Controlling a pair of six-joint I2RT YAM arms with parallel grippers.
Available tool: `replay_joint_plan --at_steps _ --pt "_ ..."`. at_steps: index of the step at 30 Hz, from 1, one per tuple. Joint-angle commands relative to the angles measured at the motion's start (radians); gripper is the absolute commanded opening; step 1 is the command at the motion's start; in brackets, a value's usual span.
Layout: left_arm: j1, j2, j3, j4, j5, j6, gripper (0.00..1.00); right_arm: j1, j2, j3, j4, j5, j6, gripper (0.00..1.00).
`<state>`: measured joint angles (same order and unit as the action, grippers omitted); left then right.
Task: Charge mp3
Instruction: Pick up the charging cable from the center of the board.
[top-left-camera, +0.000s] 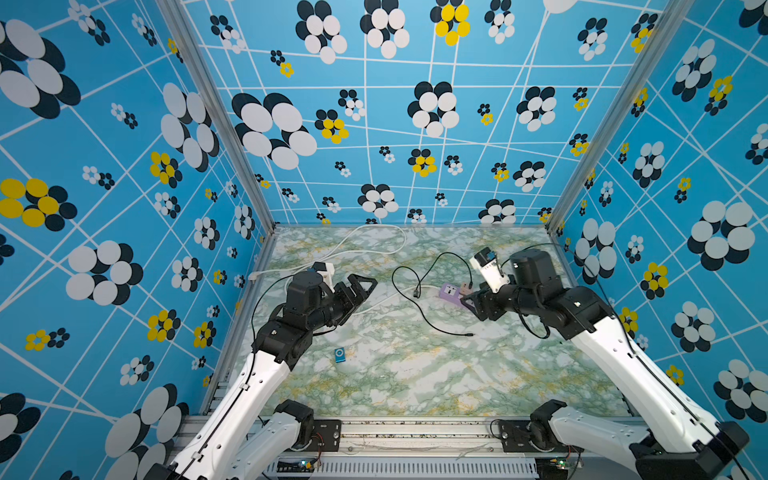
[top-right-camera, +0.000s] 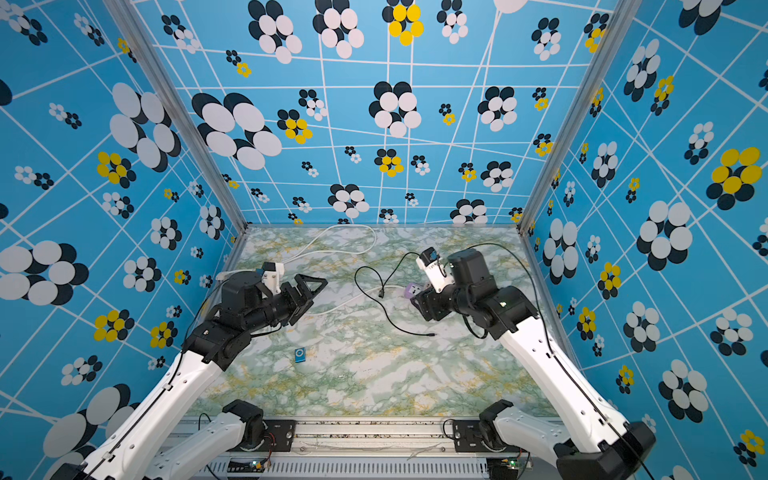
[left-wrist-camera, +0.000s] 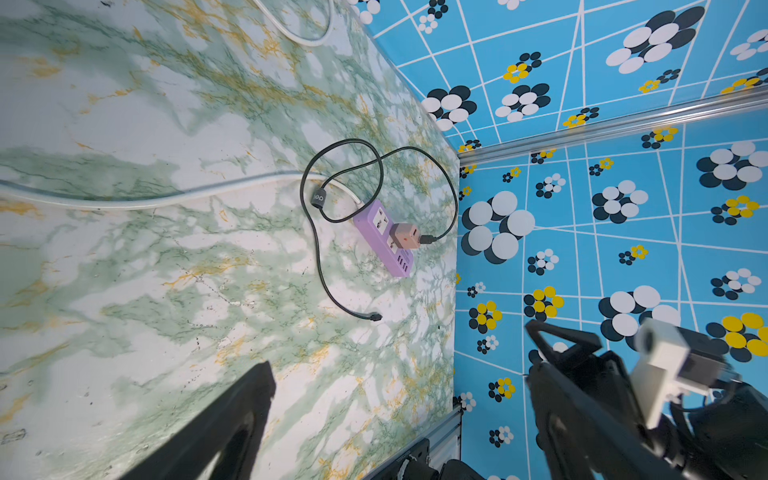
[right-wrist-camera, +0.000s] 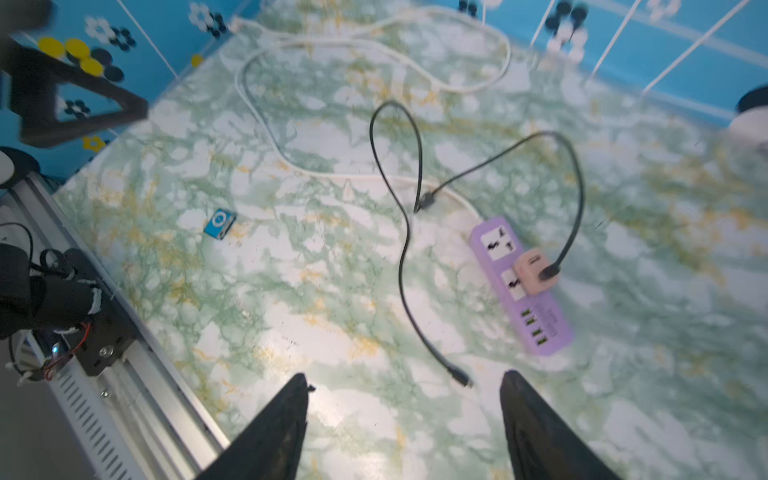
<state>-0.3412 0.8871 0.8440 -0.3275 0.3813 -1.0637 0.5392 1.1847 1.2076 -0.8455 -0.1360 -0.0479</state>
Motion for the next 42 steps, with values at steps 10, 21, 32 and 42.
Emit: replay_joint_plan --at_steps 10,21,32,42 --pt "-0.021 -0.103 -0.031 -0.092 -0.035 -0.015 0.99 0.053 0.527 -0.007 -0.146 0.18 -0.181 0.63" --pt "-0.021 -0.226 -0.077 -0.179 -0.083 -0.032 0.99 0.045 0.711 0.092 -0.137 0.205 -0.247 0.6" --pt "-0.02 -0.269 -0.075 -0.224 -0.107 -0.014 0.99 -0.018 0.781 0.093 -0.127 0.221 -0.254 0.34" --pt "-0.02 -0.252 -0.074 -0.192 -0.087 -0.003 0.99 -0.01 0.728 0.047 -0.097 0.069 -0.114 0.0"
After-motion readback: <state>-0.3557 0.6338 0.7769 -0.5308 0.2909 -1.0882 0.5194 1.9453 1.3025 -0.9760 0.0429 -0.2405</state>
